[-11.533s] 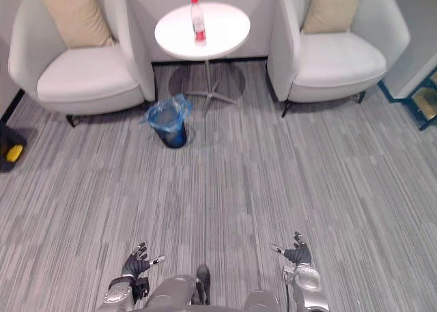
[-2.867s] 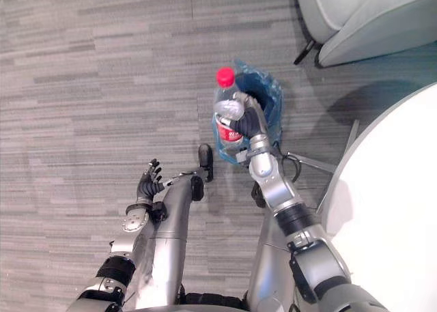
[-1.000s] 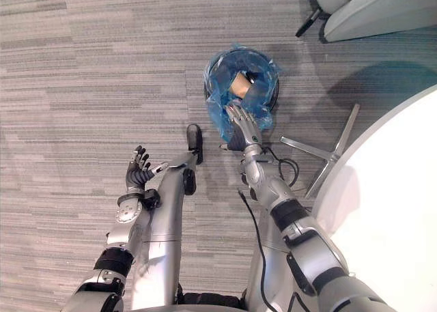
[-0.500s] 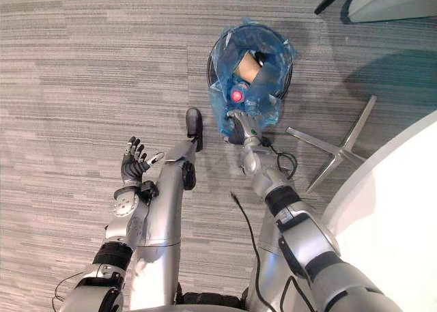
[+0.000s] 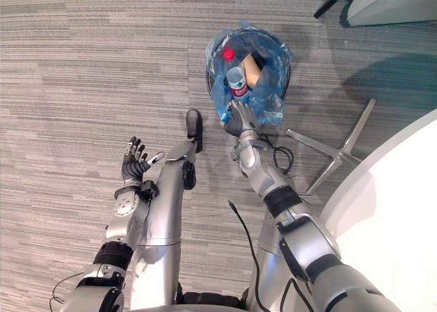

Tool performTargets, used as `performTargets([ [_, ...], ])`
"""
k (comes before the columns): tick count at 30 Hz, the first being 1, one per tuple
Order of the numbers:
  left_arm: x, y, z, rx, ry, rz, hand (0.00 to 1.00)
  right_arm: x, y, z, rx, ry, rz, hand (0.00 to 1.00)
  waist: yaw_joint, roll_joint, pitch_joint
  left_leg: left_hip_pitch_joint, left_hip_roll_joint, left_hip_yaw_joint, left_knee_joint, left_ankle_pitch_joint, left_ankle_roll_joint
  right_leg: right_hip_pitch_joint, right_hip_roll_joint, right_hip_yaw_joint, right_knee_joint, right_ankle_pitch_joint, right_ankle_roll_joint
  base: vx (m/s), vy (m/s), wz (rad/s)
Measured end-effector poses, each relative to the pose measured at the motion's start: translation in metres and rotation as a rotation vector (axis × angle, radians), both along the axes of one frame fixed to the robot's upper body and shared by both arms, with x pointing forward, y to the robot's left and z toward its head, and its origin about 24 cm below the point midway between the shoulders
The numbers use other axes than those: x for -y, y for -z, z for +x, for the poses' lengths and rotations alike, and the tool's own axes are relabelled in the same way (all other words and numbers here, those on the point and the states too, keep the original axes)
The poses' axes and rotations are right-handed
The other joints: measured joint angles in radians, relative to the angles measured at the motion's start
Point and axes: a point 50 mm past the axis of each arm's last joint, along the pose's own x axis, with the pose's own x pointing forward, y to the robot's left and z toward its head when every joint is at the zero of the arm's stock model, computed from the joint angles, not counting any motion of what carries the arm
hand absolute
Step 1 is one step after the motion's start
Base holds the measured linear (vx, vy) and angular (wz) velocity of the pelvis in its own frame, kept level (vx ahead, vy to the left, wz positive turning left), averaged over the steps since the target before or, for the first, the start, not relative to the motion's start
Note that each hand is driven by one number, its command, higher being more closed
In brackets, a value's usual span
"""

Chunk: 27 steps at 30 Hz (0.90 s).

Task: Gather rubbish on tea table into small bin, then transfer packed bag to large trash can.

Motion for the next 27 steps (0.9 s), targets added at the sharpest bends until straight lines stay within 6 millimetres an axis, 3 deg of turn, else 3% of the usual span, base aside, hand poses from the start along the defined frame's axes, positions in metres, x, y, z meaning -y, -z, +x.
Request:
performTargets([
  [5, 0.004, 0.01, -0.007, -0.039, 0.009, -0.001, 0.0, -0.001, 0.01, -0.02, -0.014, -0.022, 0.134, 1.0, -0.022, -0.012, -0.01, 0.115, 0.011, 0.018, -0.074, 0.003, -0.002, 0.112, 0.017, -0.006, -0.065, 0.004, -0.003, -0.05, -0.019, 0.03],
  [10, 0.007, 0.031, -0.023, -0.125, 0.038, 0.032, 0.0, -0.002, 0.033, -0.044, -0.076, -0.041, 0.239, 1.0, -0.02, -0.023, -0.016, 0.299, 0.024, 0.043, -0.132, 0.004, -0.003, 0.299, 0.033, -0.009, -0.148, 0.016, -0.008, 0.04, -0.012, -0.1],
  [14, 0.001, 0.046, -0.039, -0.183, 0.04, 0.038, 0.0, -0.005, 0.047, -0.064, -0.129, -0.049, 0.338, 1.0, -0.021, -0.061, -0.039, 0.47, 0.022, 0.063, -0.196, 0.008, -0.001, 0.472, 0.034, -0.016, -0.227, 0.02, -0.006, 0.11, -0.018, -0.03],
  [17, -0.003, 0.057, -0.051, -0.23, 0.036, 0.047, 0.0, -0.008, 0.048, -0.076, -0.14, -0.078, 0.403, 1.0, -0.021, -0.084, -0.056, 0.576, 0.023, 0.065, -0.246, 0.008, -0.001, 0.586, 0.049, -0.023, -0.297, 0.03, 0.008, 0.11, -0.012, -0.03],
  [19, -0.006, 0.073, -0.068, -0.304, 0.029, 0.046, 0.0, -0.009, 0.054, -0.086, -0.17, -0.106, 0.448, 1.0, -0.02, -0.099, -0.109, 0.661, 0.025, 0.078, -0.316, 0.008, -0.001, 0.668, 0.064, -0.02, -0.372, 0.048, 0.02, 0.09, 0.008, -0.13],
  [24, -0.011, 0.101, -0.099, -0.441, 0.041, 0.073, 0.0, -0.01, 0.072, -0.101, -0.27, -0.148, 0.502, 1.0, -0.02, -0.103, -0.219, 0.789, 0.026, 0.114, -0.451, 0.019, -0.013, 0.779, 0.088, -0.004, -0.513, 0.083, 0.046, 0.14, 0.028, -0.18],
  [27, -0.017, 0.121, -0.117, -0.555, 0.062, 0.103, 0.0, -0.007, 0.086, -0.105, -0.354, -0.185, 0.517, 1.0, -0.025, -0.099, -0.29, 0.905, 0.019, 0.117, -0.592, 0.079, -0.011, 0.887, 0.118, 0.003, -0.664, 0.143, 0.049, 0.19, 0.035, -0.14],
])
